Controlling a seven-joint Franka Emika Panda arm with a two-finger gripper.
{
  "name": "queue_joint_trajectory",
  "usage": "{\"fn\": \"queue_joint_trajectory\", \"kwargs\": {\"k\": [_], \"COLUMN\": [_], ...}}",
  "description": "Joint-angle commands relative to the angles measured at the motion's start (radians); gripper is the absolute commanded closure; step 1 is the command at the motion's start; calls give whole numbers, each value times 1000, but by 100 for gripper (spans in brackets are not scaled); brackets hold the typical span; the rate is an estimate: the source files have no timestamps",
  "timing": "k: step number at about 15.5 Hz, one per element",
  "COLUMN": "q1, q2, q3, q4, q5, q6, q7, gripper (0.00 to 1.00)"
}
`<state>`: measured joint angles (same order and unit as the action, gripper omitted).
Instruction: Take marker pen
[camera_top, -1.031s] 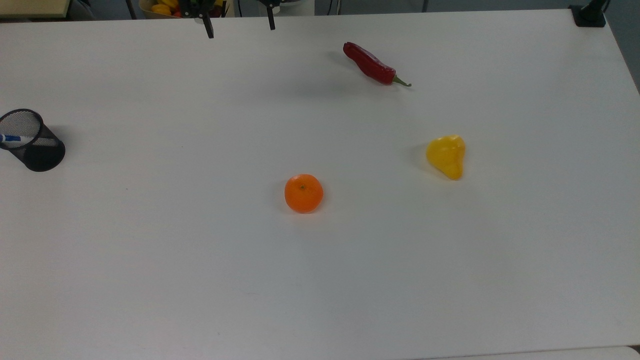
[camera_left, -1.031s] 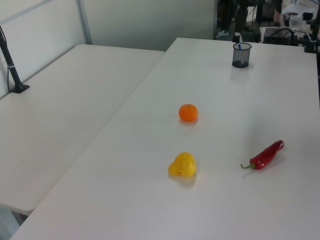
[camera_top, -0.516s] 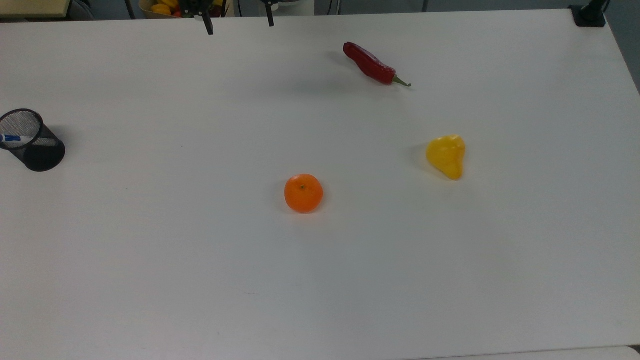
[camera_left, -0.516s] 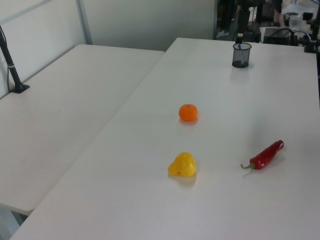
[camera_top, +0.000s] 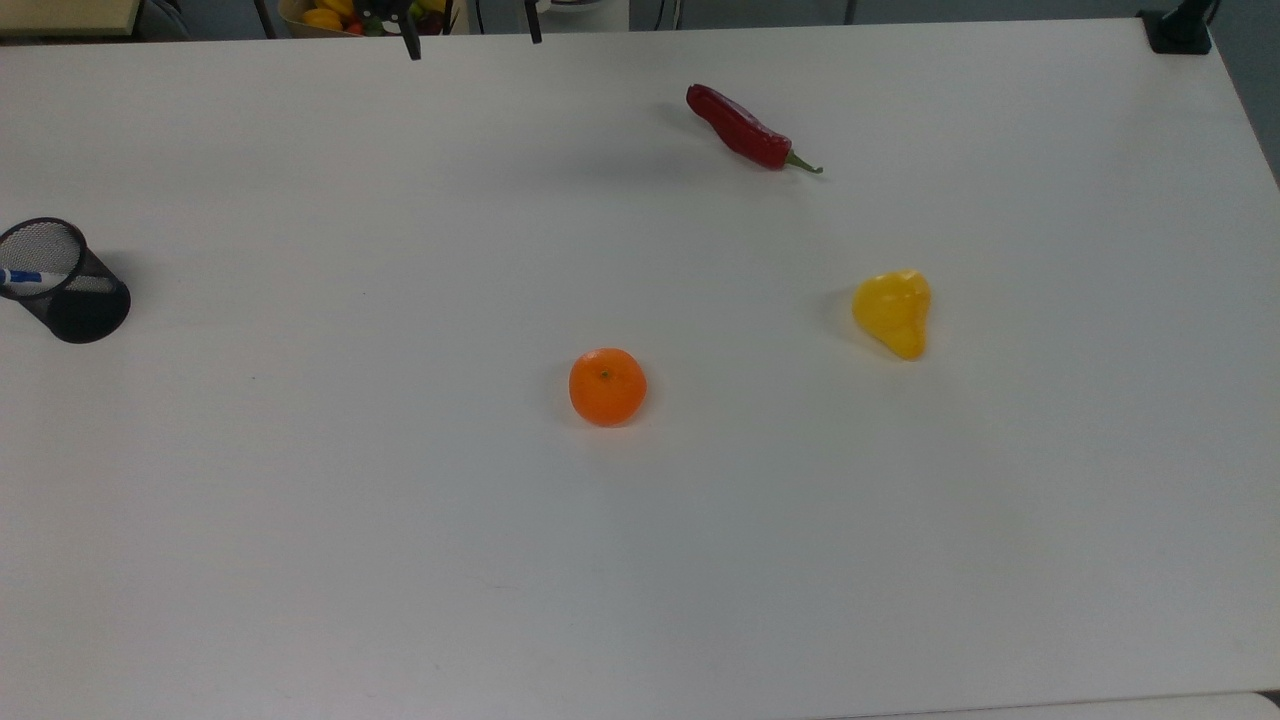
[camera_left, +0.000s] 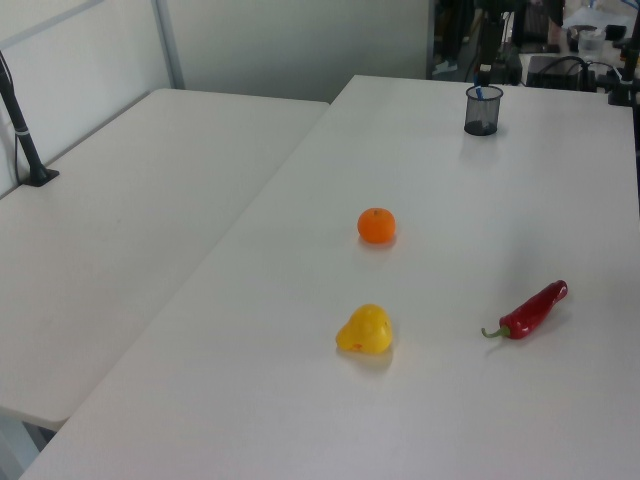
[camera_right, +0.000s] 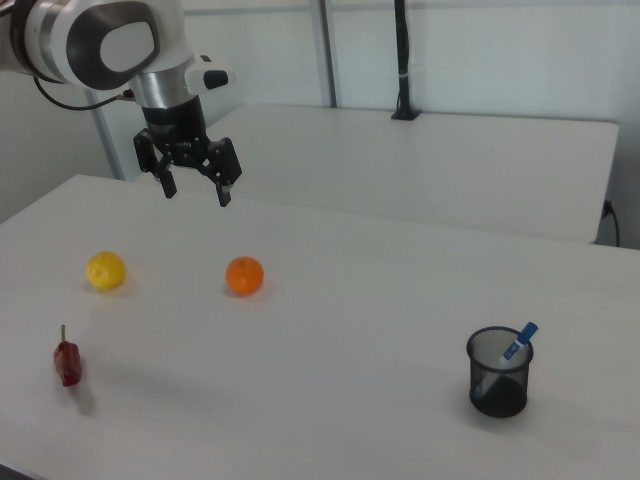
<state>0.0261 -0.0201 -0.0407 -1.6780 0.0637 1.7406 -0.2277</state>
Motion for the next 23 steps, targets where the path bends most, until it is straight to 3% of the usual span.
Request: {"fn": "queue_joint_trajectory", "kwargs": {"k": [1,5,12,18,23], "q1": [14,25,15,17,-8], "q2": [-30,-38,-23,77,170], "q3": [-44,-105,-252,-379,-435], "q4": [4,15,32,27,12], "q5": [-73,-76,-76,-76,-59], "q6": [-29,17,322,595,773], "q7": [-41,-27,-13,252,284], "gripper": [0,0,0,0,0]}}
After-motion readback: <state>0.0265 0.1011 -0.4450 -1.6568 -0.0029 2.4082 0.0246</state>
